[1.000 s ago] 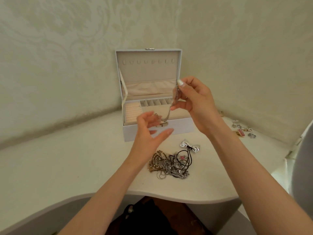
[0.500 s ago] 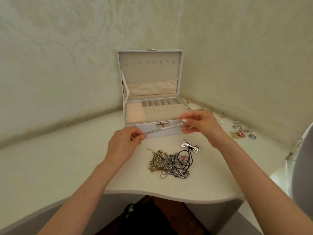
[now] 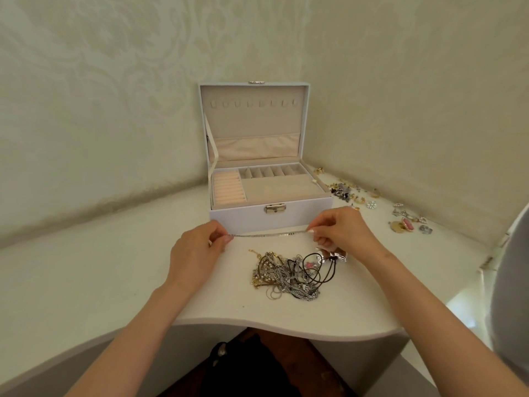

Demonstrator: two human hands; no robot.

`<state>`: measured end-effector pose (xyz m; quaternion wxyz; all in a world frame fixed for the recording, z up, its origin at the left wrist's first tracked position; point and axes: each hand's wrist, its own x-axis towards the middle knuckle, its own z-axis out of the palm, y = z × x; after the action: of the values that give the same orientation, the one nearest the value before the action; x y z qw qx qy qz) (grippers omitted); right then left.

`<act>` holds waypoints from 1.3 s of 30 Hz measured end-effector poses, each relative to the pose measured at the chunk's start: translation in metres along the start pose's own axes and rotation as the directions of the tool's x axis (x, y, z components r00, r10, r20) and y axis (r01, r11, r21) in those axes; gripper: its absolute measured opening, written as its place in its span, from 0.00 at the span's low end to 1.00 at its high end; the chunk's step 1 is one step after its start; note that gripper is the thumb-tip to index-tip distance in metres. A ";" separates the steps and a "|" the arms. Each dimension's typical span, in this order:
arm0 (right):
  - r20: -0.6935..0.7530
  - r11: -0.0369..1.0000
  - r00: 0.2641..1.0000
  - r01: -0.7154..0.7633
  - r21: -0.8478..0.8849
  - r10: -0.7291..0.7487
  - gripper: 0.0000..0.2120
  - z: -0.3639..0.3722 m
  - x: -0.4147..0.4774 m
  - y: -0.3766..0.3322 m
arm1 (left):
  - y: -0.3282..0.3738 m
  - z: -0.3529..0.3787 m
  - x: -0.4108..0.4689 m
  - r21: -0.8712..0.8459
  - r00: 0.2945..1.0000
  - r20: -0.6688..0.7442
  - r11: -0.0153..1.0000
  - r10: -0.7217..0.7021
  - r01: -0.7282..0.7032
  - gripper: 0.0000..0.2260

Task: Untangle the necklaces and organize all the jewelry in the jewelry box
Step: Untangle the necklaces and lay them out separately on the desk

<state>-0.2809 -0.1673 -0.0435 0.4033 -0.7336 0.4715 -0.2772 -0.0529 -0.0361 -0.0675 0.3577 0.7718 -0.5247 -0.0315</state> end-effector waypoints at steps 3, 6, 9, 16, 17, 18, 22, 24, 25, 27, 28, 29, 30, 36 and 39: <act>-0.072 0.989 0.996 0.047 -0.143 -0.058 0.01 0.003 0.005 0.004 | 0.001 0.002 0.000 0.094 1.000 0.005 0.995 -0.017 0.016 0.04; -0.125 0.974 0.987 0.075 -0.213 -0.103 0.01 0.002 0.009 0.010 | 0.000 0.002 -0.001 0.114 1.000 -0.012 0.993 -0.016 0.018 0.03; -0.146 0.963 0.981 0.091 -0.255 -0.131 0.02 0.003 0.011 0.015 | -0.001 0.001 -0.001 0.126 0.999 -0.038 0.991 -0.030 0.034 0.02; -0.163 0.949 0.973 0.108 -0.296 -0.161 0.05 0.006 0.012 0.017 | -0.004 0.002 -0.001 0.125 0.995 -0.090 0.991 -0.046 0.057 0.03; -0.168 0.942 0.969 0.122 -0.313 -0.181 0.04 0.005 0.010 0.016 | -0.003 0.002 -0.003 0.121 0.993 -0.116 0.992 -0.023 0.037 0.03; -0.173 0.935 0.963 0.140 -0.327 -0.205 0.05 0.004 0.008 0.014 | -0.001 0.001 -0.006 0.105 0.989 -0.145 0.994 0.010 0.005 0.04; -0.005 0.941 0.960 0.273 -0.198 -0.280 0.03 0.007 -0.010 -0.008 | 0.015 0.001 -0.013 -0.096 0.990 0.003 0.986 0.138 -0.137 0.06; 0.175 0.942 0.942 0.310 -0.129 -0.287 0.03 0.013 -0.022 -0.022 | 0.024 0.003 -0.015 -0.164 0.968 0.186 0.977 0.168 -0.138 0.08; 0.249 0.936 0.928 0.319 -0.150 -0.276 0.04 0.016 -0.025 -0.026 | 0.027 0.004 -0.015 -0.159 0.951 0.255 0.977 0.177 -0.139 0.09; 0.348 0.899 0.905 0.347 -0.268 -0.245 0.07 0.022 -0.029 -0.030 | 0.030 0.006 -0.015 -0.143 0.923 0.333 0.978 0.193 -0.153 0.09; 0.373 0.875 0.898 0.363 -0.321 -0.236 0.08 0.024 -0.029 -0.030 | 0.030 0.006 -0.015 -0.149 0.914 0.352 0.976 0.204 -0.160 0.09; 0.383 0.863 0.895 0.370 -0.343 -0.231 0.07 0.025 -0.028 -0.028 | 0.030 0.005 -0.015 -0.158 0.905 0.367 0.973 0.214 -0.166 0.08; 0.383 0.870 0.896 0.363 -0.334 -0.227 0.07 0.025 -0.027 -0.026 | 0.030 0.003 -0.014 -0.165 0.898 0.380 0.972 0.221 -0.169 0.07; 0.377 0.935 0.908 0.280 -0.220 -0.183 0.05 0.016 -0.028 -0.018 | 0.025 -0.002 -0.019 -0.222 0.900 0.359 0.959 0.249 -0.176 0.09; 0.302 0.938 0.927 0.289 -0.192 -0.224 0.04 0.013 -0.024 -0.016 | 0.021 -0.001 -0.019 -0.273 0.920 0.309 0.949 0.241 -0.157 0.05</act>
<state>-0.2730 -0.1371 -0.0377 0.3361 -0.8628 0.3392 -0.1659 -0.0779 -0.0239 -0.0608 0.3552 0.6475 -0.6468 -0.1905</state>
